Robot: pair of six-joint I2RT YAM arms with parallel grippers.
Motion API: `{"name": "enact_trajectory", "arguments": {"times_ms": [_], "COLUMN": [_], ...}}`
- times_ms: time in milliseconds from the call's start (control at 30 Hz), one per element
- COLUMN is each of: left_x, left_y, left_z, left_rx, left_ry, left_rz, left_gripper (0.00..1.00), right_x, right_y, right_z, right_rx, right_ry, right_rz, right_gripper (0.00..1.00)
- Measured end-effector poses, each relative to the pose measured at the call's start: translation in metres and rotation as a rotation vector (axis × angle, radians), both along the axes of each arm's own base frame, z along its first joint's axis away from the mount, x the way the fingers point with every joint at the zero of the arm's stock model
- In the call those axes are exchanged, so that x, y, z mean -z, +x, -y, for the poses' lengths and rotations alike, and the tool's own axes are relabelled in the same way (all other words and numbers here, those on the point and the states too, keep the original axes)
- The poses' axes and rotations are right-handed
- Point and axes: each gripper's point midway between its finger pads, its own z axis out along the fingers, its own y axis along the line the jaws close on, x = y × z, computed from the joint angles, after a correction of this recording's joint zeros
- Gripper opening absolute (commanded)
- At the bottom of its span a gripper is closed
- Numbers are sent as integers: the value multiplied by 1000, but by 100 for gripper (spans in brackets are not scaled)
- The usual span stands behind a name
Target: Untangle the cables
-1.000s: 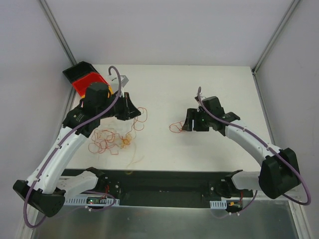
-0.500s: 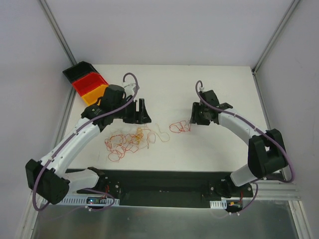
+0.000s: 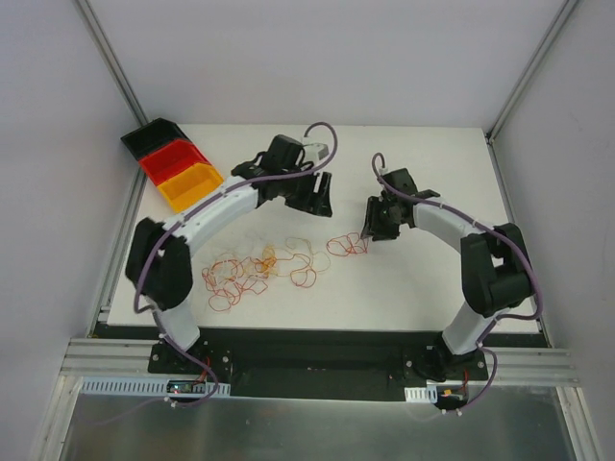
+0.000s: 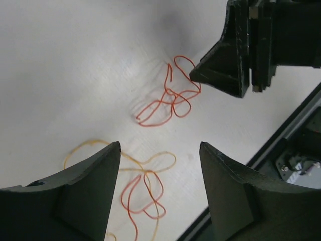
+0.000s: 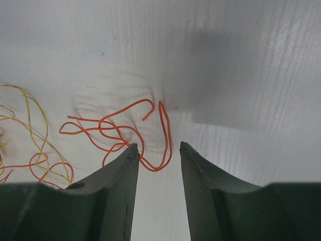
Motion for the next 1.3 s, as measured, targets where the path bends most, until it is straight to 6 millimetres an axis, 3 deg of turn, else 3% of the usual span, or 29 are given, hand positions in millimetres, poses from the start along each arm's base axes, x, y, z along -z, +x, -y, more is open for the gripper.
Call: {"name": "enact_trajectory", "arguments": {"times_ms": [133,267,367,500,633,767,900,967,1033,1100,1300], "left_x": [50,100,122,129,129,131,130,129,129,131,145], "left_y": [23,21,14,11,12,13,13,12,13,13,15], "left_z": [37,46,47,53,59,64,66,69,72,74,58], "left_rx": [107,181,218,244,254,258,271,278,282,284,244], "left_ry": [64,128,148,149,143,159,177,179,178,180,263], "left_rz": [-7,-61,-104,-116,-109,-92,-67,-58,-53,-54,-59], "left_gripper": [64,60,52,42,23,18,22,19,9,0,0], "right_x": [5,8,9,11,13,13,13,14,14,14,12], "right_y": [2,4,3,2,1,4,6,6,6,6,5], "right_z": [1,-1,-3,-8,-9,-10,-10,-9,-9,-10,-4], "right_rx": [6,2,-5,-17,-20,-19,-16,-11,-10,-10,9], "right_ry": [11,26,40,62,66,64,50,42,40,40,-20], "right_rz": [-23,-38,-49,-66,-77,-79,-72,-69,-69,-70,-40], "right_gripper": [39,36,33,29,22,17,13,7,1,1,1]}}
